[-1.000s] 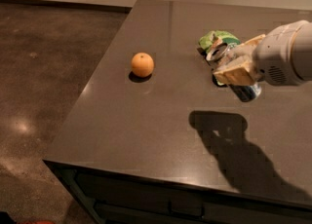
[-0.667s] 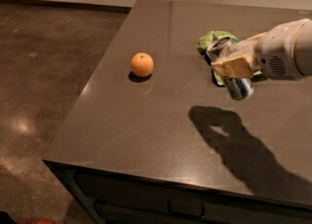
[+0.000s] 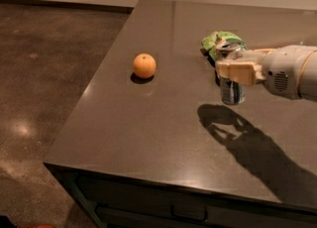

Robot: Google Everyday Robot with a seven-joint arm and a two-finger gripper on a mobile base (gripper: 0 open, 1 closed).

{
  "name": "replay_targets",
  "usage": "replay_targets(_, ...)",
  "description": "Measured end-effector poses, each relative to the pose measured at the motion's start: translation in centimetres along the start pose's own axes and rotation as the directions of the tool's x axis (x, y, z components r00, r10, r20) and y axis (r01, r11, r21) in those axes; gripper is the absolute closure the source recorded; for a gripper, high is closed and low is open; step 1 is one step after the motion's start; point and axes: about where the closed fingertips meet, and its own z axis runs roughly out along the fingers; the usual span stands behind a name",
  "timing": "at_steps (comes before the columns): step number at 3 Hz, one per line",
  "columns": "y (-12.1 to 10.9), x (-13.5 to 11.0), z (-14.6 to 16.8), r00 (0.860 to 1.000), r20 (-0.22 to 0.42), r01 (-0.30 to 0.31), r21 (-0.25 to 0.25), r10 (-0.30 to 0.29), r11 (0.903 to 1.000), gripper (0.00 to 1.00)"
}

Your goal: Place redbull can upright

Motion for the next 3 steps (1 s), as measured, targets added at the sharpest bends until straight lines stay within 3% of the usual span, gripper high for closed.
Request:
replay_targets(1, -0.3, 0.0, 0.0, 0.99, 0.125, -0.06, -0.001, 0.059, 0.9982, 1.0)
replay_targets(3, -0.8, 1.0, 0.0, 0.972, 0.208, -0.106, -0.01, 0.106, 0.9943, 1.0)
